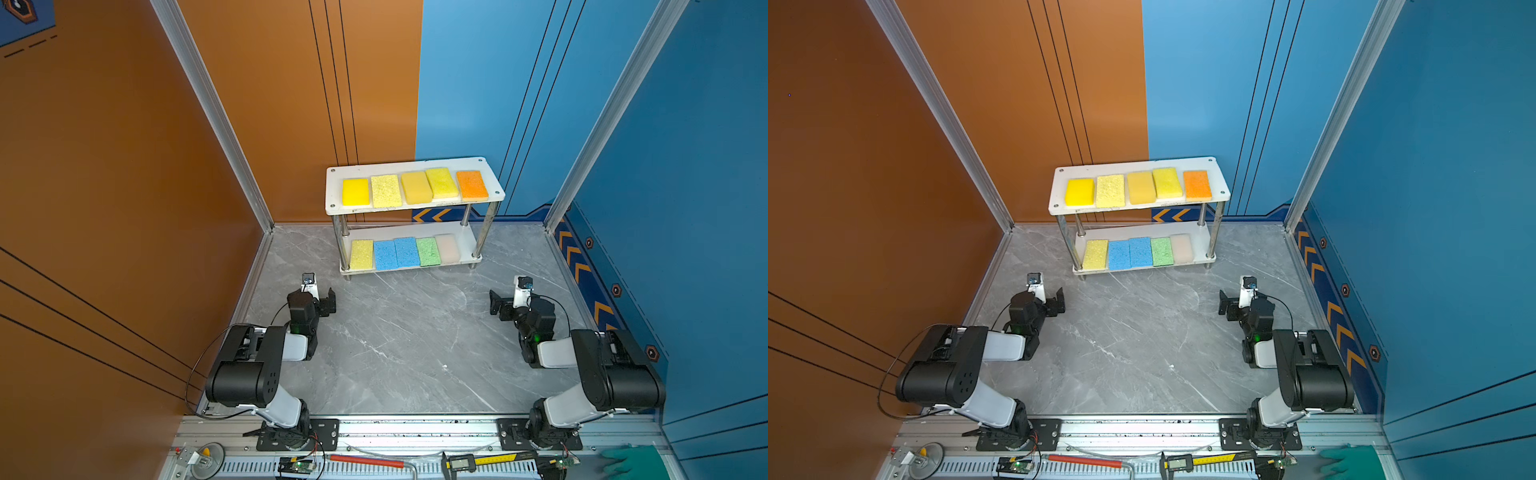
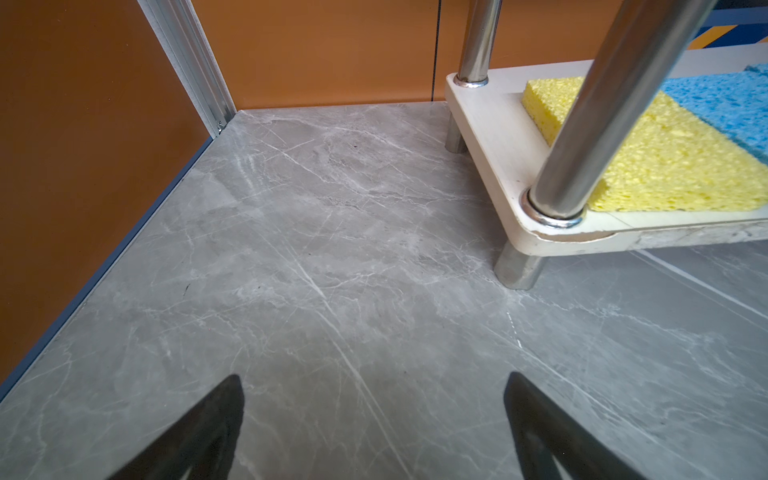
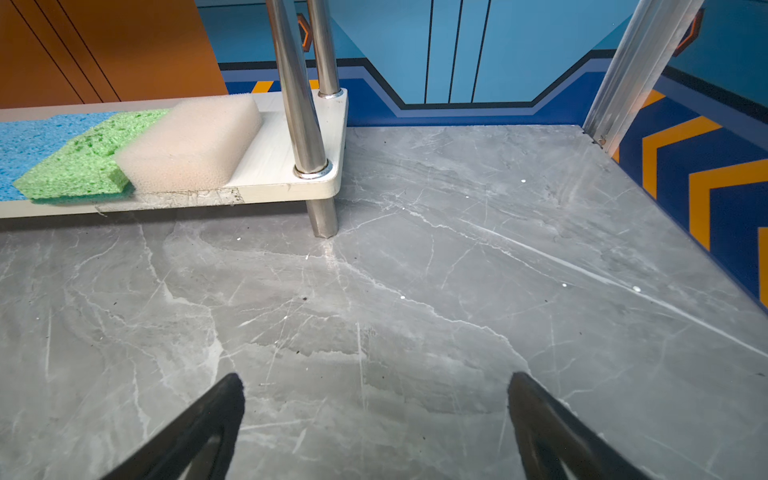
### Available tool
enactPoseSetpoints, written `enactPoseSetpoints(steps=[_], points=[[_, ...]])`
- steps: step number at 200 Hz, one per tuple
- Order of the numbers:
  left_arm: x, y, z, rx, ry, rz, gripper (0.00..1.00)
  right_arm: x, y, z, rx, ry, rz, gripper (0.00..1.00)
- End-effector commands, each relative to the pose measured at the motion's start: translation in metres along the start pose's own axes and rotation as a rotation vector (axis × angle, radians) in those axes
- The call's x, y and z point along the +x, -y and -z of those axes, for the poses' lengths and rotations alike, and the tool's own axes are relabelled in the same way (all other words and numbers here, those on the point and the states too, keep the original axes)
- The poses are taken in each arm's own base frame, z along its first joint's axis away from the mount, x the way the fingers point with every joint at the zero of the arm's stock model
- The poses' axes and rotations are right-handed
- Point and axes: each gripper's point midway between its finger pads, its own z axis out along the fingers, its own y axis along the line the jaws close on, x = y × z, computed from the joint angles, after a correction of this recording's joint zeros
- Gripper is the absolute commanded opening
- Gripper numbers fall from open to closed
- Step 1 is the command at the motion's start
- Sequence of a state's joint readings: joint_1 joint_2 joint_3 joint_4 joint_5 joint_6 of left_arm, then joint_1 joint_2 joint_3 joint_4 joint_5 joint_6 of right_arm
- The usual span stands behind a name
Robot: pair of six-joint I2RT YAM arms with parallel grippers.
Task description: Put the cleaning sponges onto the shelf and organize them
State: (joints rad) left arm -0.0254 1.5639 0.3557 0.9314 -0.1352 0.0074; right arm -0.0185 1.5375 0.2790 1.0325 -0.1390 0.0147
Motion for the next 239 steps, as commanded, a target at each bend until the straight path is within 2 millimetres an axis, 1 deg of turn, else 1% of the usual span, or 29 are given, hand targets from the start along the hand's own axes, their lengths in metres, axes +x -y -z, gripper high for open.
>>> enactPoseSetpoints(steps=[1, 13, 38, 239], points=[[-0.0101, -0.0027, -0.0026, -0.021, 0.026, 0.008, 0.98, -0.0100, 0.0031, -0.0084, 0.024, 0.012, -0.013, 1.00], [-0.0097, -0.0025, -0.0025, -0.020, 0.025, 0.007, 0.98, -0.0087, 0.0040, -0.0131, 0.026, -0.022, -0.016, 1.00], [-0.0104, -0.0025, -0.0026, -0.020, 0.027, 0.008, 0.98, -0.0094, 0.0089, -0.0135, 0.046, -0.021, -0.032, 1.00], [-0.0097, -0.0027, -0.0025, -0.021, 0.025, 0.007, 0.98, -0.0096, 0.0088, -0.0135, 0.046, -0.019, -0.031, 1.00]])
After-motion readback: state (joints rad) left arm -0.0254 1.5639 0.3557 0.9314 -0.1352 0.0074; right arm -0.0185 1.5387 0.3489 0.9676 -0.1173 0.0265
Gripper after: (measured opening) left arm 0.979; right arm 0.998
